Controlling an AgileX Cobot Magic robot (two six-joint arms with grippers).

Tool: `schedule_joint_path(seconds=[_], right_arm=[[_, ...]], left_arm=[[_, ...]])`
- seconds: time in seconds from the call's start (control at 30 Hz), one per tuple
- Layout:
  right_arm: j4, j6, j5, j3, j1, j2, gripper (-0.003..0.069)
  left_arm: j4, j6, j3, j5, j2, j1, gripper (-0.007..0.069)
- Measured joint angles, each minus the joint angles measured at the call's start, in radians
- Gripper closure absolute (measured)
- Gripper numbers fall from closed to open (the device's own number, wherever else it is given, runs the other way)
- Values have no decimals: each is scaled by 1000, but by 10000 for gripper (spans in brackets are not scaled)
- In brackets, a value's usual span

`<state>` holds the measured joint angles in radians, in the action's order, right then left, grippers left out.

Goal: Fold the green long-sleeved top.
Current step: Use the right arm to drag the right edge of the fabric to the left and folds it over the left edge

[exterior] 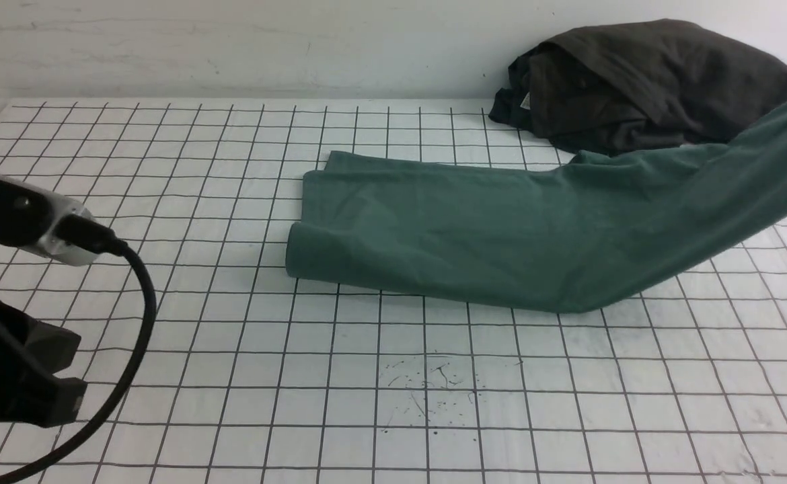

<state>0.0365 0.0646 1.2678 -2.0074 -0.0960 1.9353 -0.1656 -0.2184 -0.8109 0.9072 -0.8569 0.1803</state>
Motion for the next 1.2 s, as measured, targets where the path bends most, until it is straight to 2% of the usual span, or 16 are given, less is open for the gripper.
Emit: schedule_joint_path(seconds=[0.1,0.13,0.23,0.33,0.4,0.53,0.63,0.73,0.83,0.9,0.97,1.07,1.2], right_arm=[[-93,-26,-8,-56,133,1,631],[-93,-28,-10,-56,143,2,631],[-238,-27,-118,-71,299,36,631],[-327,-7,-221,-72,406,92,631],[-405,25,-344,-72,503,174,631],[-437,67,-444,-78,597,305,618],[-448,96,-460,-103,623,389,564],[-473,110,-458,-176,631,446,402],[-464,110,-439,-244,631,439,291],[-439,103,-407,-285,631,426,274],[-427,93,-391,-294,631,420,279],[-347,41,-322,-293,637,423,390],[-323,4,-310,-282,663,479,549]], left_arm=[[-1,0,2,-21,-10,0,631],[-1,0,2,-22,-10,0,631],[-2,0,2,-29,-22,0,631],[-2,0,2,-32,-25,0,631],[-2,0,2,-41,-25,0,631],[-3,0,2,-52,-25,0,631],[-5,0,2,-54,-25,0,631],[-6,0,12,-65,-25,0,631],[-7,0,32,-72,-25,0,631],[-14,0,38,-73,-25,0,631],[-19,0,38,-75,-25,0,631],[-39,0,38,-77,-25,0,631],[-48,0,38,-77,-25,0,631]])
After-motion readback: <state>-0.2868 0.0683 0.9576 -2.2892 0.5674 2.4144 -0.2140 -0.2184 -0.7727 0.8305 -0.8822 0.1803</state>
